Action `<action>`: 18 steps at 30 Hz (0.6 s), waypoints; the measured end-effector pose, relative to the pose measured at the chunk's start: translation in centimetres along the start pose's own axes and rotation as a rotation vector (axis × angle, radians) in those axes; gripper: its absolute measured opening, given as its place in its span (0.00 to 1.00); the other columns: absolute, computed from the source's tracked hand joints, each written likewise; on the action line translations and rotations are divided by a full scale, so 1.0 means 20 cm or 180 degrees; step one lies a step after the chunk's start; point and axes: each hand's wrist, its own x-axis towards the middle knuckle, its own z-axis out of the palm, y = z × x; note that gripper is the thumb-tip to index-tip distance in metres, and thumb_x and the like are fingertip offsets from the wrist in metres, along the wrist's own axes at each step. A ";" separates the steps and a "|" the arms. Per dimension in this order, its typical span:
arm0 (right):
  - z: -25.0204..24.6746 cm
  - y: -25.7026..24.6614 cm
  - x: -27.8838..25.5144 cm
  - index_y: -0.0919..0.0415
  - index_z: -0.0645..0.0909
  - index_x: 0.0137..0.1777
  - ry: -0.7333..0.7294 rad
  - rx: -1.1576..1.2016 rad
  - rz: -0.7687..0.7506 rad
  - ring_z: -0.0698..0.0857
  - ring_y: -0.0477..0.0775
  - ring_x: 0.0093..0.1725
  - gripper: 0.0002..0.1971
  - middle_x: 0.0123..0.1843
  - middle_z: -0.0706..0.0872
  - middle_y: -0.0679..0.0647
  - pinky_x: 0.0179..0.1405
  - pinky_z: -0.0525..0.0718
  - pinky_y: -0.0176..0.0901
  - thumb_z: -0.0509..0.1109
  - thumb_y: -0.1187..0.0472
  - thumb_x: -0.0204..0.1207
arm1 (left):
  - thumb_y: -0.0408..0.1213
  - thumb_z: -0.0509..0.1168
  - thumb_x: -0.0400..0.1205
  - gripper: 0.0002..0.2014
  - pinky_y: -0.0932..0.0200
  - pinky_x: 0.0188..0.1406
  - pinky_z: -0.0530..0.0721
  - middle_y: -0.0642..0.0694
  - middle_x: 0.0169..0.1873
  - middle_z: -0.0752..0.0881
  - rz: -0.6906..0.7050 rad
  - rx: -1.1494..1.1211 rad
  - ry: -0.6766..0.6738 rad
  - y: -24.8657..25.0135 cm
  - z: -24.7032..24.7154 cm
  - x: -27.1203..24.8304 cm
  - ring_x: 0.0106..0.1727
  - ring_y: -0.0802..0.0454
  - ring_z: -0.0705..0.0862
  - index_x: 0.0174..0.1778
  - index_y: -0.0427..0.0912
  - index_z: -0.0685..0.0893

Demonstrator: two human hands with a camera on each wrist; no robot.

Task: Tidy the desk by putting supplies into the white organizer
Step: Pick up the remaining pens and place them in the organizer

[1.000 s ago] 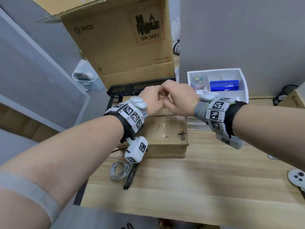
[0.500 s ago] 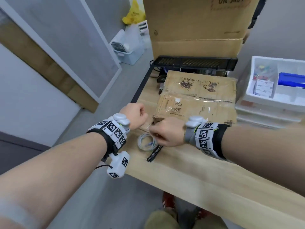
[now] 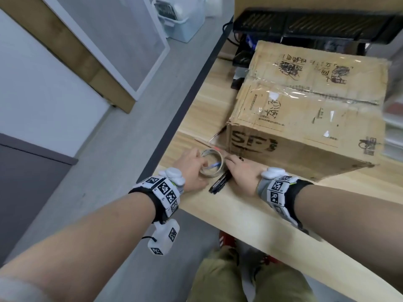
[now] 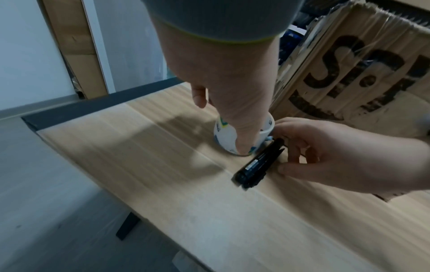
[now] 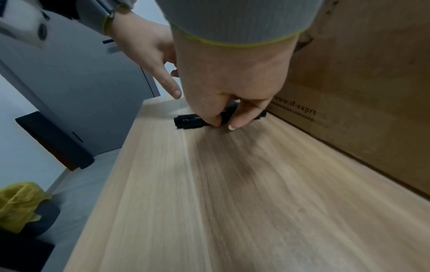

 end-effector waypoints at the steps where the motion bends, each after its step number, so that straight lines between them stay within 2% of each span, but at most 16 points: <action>1: 0.01 -0.01 0.02 0.63 0.59 0.84 -0.0043 -0.0005 0.0083 0.85 0.62 0.60 0.32 0.85 0.57 0.56 0.51 0.85 0.53 0.58 0.69 0.79 | 0.52 0.75 0.73 0.21 0.57 0.53 0.75 0.51 0.52 0.68 0.0077 0.0059 0.0015 0.00 0.01 0.01 0.57 0.50 0.70 0.59 0.48 0.85; 3: 0.04 -0.02 0.04 0.61 0.64 0.81 -0.0095 -0.0015 0.0292 0.87 0.62 0.57 0.27 0.80 0.65 0.58 0.38 0.78 0.49 0.58 0.69 0.81 | 0.52 0.73 0.76 0.17 0.56 0.53 0.75 0.52 0.49 0.66 0.0183 0.0141 0.0018 0.00 0.03 0.02 0.58 0.49 0.70 0.57 0.47 0.89; 5: 0.05 -0.02 0.05 0.60 0.71 0.74 -0.0031 0.0021 0.0336 0.87 0.62 0.51 0.20 0.72 0.72 0.58 0.34 0.72 0.48 0.59 0.67 0.82 | 0.52 0.71 0.79 0.14 0.53 0.52 0.77 0.52 0.48 0.67 0.0239 0.0181 -0.0049 -0.01 0.04 0.03 0.58 0.48 0.70 0.51 0.46 0.91; 7: 0.05 -0.01 0.05 0.60 0.75 0.69 -0.0002 0.0086 0.0305 0.86 0.60 0.50 0.16 0.68 0.75 0.58 0.34 0.73 0.48 0.59 0.64 0.83 | 0.51 0.70 0.81 0.12 0.53 0.51 0.77 0.53 0.46 0.69 0.0319 0.0263 -0.0178 -0.03 0.03 0.04 0.59 0.49 0.71 0.49 0.47 0.92; 8: 0.05 0.00 0.04 0.60 0.76 0.69 -0.0023 0.0122 0.0286 0.86 0.59 0.51 0.15 0.67 0.75 0.58 0.36 0.77 0.48 0.60 0.63 0.83 | 0.50 0.70 0.81 0.11 0.54 0.48 0.76 0.53 0.45 0.70 0.0353 0.0303 -0.0222 -0.04 0.02 0.04 0.58 0.50 0.72 0.48 0.47 0.92; 10: 0.03 0.02 0.04 0.58 0.78 0.67 -0.0126 0.0186 0.0265 0.86 0.59 0.53 0.15 0.66 0.77 0.57 0.46 0.85 0.51 0.62 0.61 0.83 | 0.46 0.68 0.82 0.09 0.56 0.41 0.74 0.54 0.43 0.72 0.0397 0.0416 -0.0265 -0.05 -0.01 0.04 0.56 0.49 0.77 0.42 0.46 0.90; 11: 0.02 0.03 0.04 0.58 0.78 0.67 -0.0161 0.0228 0.0258 0.86 0.59 0.54 0.15 0.65 0.78 0.57 0.49 0.86 0.51 0.63 0.61 0.82 | 0.45 0.67 0.81 0.09 0.56 0.39 0.75 0.53 0.41 0.74 0.0388 0.0464 -0.0291 -0.06 -0.03 0.04 0.53 0.47 0.80 0.38 0.46 0.87; 12: 0.00 0.03 0.04 0.57 0.79 0.66 -0.0203 0.0261 0.0267 0.86 0.58 0.53 0.15 0.64 0.79 0.57 0.49 0.85 0.48 0.64 0.60 0.81 | 0.45 0.67 0.81 0.10 0.56 0.38 0.77 0.51 0.40 0.77 0.0375 0.0521 -0.0320 -0.06 -0.04 0.04 0.50 0.46 0.82 0.36 0.46 0.85; 15: -0.04 0.06 0.04 0.55 0.79 0.65 -0.0387 0.0209 0.0359 0.86 0.57 0.50 0.15 0.61 0.81 0.55 0.40 0.79 0.43 0.65 0.58 0.79 | 0.47 0.67 0.80 0.08 0.55 0.44 0.83 0.49 0.44 0.87 0.0351 0.0734 -0.0483 -0.05 -0.08 0.03 0.47 0.47 0.85 0.43 0.48 0.87; 18: -0.06 0.07 0.05 0.53 0.82 0.64 -0.0650 0.0026 0.0476 0.87 0.58 0.51 0.14 0.60 0.83 0.54 0.39 0.79 0.44 0.64 0.59 0.80 | 0.47 0.67 0.81 0.05 0.52 0.48 0.85 0.50 0.42 0.84 0.0348 0.0845 -0.0830 -0.01 -0.06 0.03 0.43 0.49 0.80 0.41 0.52 0.81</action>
